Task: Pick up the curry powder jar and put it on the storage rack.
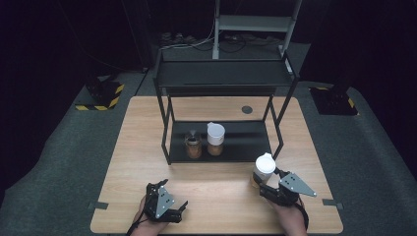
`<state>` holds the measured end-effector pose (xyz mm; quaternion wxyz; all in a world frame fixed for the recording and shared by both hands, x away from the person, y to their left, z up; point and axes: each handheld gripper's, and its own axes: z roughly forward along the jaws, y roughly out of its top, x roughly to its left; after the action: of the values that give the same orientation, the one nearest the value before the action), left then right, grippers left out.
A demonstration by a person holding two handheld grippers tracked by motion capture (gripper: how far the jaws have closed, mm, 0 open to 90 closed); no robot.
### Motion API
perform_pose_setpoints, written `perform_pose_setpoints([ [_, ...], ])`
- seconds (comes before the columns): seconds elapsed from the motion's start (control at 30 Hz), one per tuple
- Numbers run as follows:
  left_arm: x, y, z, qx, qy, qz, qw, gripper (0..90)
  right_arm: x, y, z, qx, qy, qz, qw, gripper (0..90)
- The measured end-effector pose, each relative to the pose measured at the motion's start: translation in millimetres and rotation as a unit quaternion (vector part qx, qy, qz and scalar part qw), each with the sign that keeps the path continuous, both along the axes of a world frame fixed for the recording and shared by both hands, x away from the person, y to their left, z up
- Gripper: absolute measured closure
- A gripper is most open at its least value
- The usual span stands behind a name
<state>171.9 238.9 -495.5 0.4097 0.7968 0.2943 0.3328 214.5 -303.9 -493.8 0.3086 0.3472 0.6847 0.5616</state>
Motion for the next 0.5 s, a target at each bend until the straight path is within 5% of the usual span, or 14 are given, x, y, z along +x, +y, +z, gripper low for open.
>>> perform_pose_setpoints([
  [0.5, -0.2, 1.2, -0.6, -0.002, -0.001, -0.003, 1.0, 0.9, 13.1, 14.9, 12.1, -0.003, 0.002, 0.008, 1.0, 30.3],
])
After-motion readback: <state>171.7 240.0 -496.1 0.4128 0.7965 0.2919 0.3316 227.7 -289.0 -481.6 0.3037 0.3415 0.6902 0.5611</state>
